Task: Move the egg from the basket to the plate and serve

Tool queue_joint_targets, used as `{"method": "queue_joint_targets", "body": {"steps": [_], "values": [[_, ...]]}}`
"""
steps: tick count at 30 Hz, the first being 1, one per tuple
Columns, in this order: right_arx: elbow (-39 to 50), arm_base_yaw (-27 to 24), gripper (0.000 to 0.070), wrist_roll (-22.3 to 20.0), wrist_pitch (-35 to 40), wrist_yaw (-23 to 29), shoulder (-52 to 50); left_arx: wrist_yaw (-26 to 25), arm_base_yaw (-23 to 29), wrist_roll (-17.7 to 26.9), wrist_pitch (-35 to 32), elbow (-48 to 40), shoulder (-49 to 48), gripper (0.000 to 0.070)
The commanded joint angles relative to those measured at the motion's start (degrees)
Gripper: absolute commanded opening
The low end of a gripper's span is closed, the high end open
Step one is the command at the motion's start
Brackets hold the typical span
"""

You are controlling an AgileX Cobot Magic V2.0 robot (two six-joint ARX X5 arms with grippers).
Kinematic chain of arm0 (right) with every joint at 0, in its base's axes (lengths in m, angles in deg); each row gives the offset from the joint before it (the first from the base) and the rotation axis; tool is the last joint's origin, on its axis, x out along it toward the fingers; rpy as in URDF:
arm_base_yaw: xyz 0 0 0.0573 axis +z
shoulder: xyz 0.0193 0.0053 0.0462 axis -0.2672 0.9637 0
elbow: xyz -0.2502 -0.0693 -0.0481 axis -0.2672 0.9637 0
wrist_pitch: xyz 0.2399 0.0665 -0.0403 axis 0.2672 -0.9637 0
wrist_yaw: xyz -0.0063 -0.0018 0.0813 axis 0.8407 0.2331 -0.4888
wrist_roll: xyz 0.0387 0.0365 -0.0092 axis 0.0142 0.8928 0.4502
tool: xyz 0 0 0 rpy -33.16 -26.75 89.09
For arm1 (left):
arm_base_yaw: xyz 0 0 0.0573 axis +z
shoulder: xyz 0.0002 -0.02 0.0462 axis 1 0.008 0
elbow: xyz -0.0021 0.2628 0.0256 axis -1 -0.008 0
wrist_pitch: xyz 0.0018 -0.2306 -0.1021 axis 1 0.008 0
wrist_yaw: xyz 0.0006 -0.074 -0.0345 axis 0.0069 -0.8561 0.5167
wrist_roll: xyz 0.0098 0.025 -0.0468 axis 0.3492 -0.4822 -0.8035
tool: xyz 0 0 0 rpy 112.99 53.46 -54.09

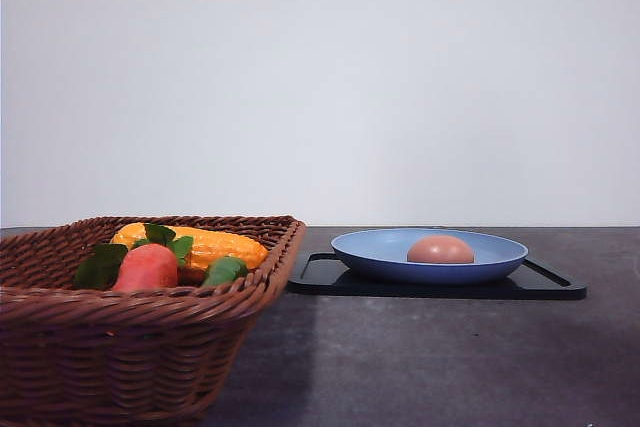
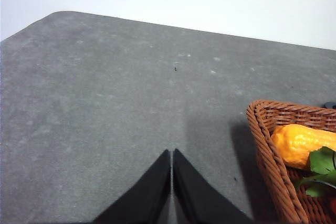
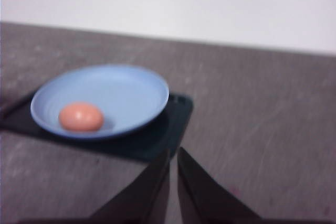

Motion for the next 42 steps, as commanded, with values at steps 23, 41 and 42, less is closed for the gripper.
{"method": "queue_joint_targets", "body": {"steps": [23, 41, 42], "values": [[0.4, 0.0, 0.0000, 4.5, -0.1, 0.6, -0.1, -0.2, 0.0, -0.2, 0.2, -1.6, -0.1, 0.0000], [0.4, 0.0, 0.0000, 4.5, -0.1, 0.6, -0.1, -0.2, 0.0, -0.2, 0.2, -1.6, -0.1, 0.0000], [0.4, 0.0, 0.0000, 4.5, -0.1, 0.6, -0.1, -0.2, 0.0, -0.2, 0.2, -1.6, -0.1, 0.0000]]}}
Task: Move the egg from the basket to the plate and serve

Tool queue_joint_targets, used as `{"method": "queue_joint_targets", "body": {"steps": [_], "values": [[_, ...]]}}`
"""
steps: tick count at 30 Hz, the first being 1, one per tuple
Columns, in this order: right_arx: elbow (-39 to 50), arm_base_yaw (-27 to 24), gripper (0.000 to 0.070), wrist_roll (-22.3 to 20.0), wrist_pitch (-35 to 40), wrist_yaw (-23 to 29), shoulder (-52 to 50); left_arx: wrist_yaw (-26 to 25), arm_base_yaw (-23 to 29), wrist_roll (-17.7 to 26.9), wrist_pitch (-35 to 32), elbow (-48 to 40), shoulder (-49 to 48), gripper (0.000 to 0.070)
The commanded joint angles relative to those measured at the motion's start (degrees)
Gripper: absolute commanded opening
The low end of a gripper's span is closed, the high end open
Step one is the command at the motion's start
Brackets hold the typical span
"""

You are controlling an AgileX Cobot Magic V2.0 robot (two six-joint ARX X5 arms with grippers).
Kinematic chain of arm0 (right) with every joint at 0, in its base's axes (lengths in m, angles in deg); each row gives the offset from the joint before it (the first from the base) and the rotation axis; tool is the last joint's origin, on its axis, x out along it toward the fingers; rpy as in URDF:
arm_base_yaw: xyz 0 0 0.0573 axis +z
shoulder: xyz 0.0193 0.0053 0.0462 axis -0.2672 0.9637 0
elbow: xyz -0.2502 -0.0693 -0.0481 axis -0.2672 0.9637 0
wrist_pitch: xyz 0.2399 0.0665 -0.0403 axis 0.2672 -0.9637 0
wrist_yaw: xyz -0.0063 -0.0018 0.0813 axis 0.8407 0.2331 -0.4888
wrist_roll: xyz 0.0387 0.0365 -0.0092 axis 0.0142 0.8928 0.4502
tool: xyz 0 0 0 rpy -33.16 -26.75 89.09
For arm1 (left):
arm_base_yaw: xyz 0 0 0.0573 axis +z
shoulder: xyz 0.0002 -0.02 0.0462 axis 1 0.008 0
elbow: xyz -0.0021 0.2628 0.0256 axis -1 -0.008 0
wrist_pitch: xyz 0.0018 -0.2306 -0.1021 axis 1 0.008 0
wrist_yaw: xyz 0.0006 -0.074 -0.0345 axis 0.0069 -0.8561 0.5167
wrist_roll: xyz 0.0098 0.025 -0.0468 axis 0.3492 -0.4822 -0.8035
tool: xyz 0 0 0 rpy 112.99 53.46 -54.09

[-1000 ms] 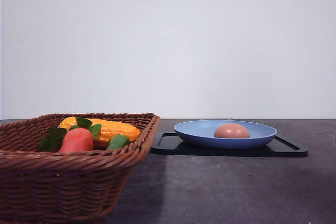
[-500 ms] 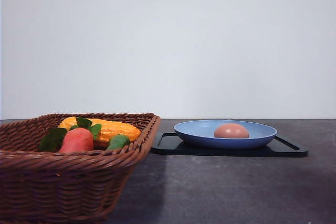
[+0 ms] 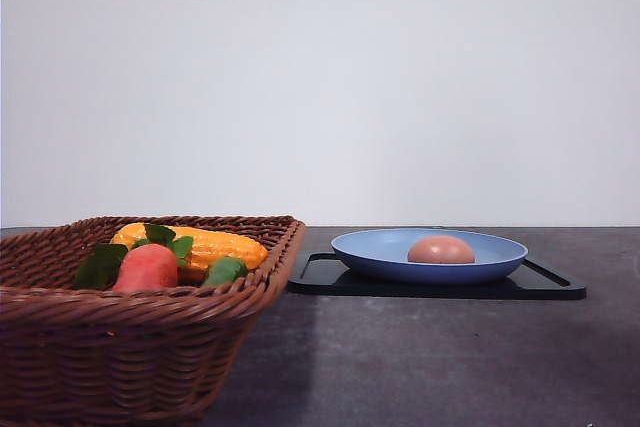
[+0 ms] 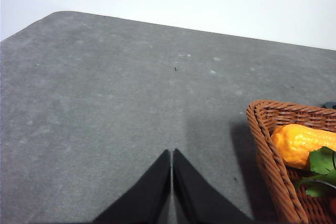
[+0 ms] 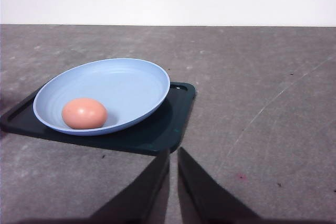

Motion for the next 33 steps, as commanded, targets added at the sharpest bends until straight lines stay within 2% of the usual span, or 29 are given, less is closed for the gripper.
{"method": "queue_joint_targets", "body": {"steps": [1, 33], "values": [[0.4, 0.0, 0.0000, 1.0, -0.2, 0.1, -0.2, -0.2, 0.0, -0.2, 0.2, -1.6, -0.1, 0.0000], [0.4, 0.0, 0.0000, 1.0, -0.2, 0.1, -0.2, -0.2, 0.0, -0.2, 0.2, -1.6, -0.1, 0.0000]]}}
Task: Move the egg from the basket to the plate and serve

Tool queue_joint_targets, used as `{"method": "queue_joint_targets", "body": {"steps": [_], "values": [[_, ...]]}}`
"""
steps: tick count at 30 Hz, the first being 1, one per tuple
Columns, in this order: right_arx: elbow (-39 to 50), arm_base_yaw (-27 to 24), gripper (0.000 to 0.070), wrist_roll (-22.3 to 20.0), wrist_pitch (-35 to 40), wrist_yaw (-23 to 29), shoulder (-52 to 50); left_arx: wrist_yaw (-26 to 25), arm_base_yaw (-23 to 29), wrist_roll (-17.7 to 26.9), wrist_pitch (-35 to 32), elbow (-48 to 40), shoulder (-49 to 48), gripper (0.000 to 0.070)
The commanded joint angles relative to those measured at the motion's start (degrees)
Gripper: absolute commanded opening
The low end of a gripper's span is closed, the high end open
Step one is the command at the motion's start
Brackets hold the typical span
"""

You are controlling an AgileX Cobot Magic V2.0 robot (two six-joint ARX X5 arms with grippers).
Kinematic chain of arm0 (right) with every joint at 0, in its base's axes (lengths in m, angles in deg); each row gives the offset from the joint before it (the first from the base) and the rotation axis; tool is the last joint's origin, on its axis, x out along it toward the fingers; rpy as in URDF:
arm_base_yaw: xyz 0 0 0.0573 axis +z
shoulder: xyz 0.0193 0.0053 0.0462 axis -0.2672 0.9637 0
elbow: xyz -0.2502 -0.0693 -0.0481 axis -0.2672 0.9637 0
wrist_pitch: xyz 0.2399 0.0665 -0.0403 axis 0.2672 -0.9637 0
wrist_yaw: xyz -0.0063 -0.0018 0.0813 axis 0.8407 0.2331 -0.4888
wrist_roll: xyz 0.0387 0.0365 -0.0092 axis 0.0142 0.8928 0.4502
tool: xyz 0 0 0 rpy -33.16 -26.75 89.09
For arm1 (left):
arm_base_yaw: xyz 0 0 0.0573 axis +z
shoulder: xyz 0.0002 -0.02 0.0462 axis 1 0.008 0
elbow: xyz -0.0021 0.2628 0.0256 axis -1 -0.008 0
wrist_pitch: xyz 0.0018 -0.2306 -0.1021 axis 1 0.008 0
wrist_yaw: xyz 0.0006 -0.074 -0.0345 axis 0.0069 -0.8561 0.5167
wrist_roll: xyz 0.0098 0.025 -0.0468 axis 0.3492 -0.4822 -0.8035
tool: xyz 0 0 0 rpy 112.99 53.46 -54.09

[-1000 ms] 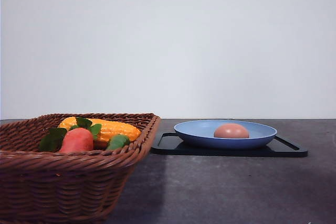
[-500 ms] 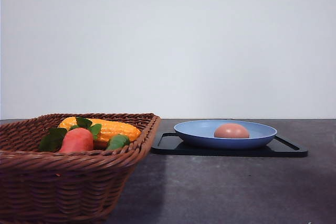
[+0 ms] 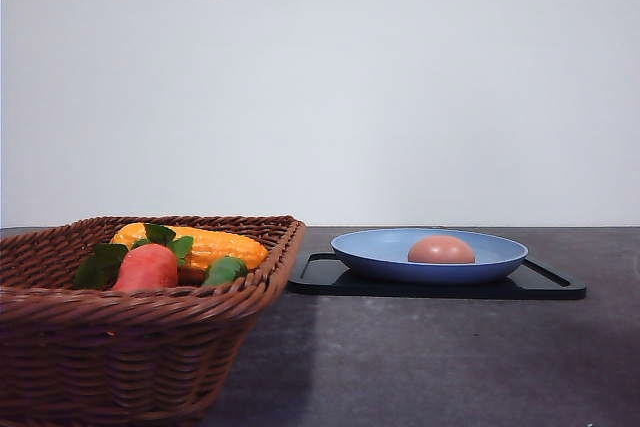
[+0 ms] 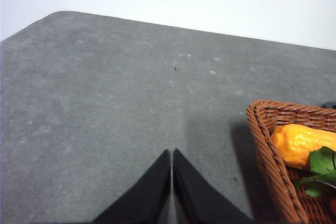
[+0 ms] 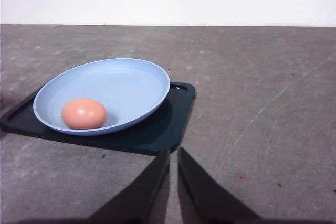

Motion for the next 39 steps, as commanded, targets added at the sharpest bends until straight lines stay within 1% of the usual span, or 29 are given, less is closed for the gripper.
{"method": "queue_joint_targets", "body": {"steps": [1, 39], "values": [[0.4, 0.0, 0.0000, 1.0, -0.2, 0.1, -0.2, -0.2, 0.0, -0.2, 0.2, -1.6, -0.1, 0.0000], [0.4, 0.0, 0.0000, 1.0, -0.2, 0.1, -0.2, -0.2, 0.0, -0.2, 0.2, -1.6, -0.1, 0.0000]]}}
